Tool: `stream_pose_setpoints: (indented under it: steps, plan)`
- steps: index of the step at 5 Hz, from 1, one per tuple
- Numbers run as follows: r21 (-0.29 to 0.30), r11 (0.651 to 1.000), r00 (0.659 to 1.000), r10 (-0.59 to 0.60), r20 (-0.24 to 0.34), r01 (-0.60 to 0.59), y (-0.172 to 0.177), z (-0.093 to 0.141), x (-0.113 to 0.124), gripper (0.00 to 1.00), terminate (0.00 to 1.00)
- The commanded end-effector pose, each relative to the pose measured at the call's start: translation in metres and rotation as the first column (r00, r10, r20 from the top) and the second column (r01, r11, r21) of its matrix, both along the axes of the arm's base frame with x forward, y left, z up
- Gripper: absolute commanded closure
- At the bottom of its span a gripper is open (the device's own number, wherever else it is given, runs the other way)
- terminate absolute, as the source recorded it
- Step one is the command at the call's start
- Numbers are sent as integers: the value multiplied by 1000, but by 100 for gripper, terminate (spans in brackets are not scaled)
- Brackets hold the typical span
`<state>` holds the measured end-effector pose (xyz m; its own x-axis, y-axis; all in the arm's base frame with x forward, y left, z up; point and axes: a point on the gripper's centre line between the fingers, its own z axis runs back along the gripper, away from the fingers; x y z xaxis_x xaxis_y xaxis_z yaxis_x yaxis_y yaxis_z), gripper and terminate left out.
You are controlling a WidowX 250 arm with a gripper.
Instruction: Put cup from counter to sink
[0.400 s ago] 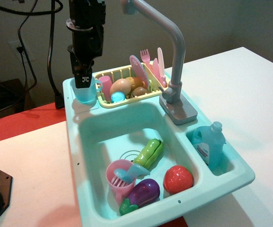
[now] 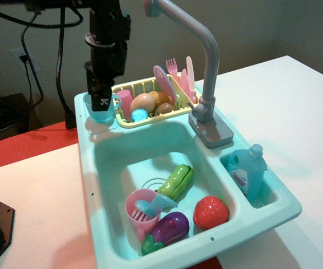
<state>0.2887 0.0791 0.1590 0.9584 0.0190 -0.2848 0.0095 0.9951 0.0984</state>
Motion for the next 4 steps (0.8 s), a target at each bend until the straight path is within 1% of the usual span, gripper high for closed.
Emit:
stream_pose_setpoints:
  steps: [1, 2, 4]
  plan:
    - [14, 1000, 999, 12, 41, -13, 4, 4, 6, 0, 0]
    - [24, 1000, 998, 12, 65, -13, 6, 1, 2, 100, 0]
    - [25, 999, 997, 22, 75, -23, 8, 1, -2, 100, 0]
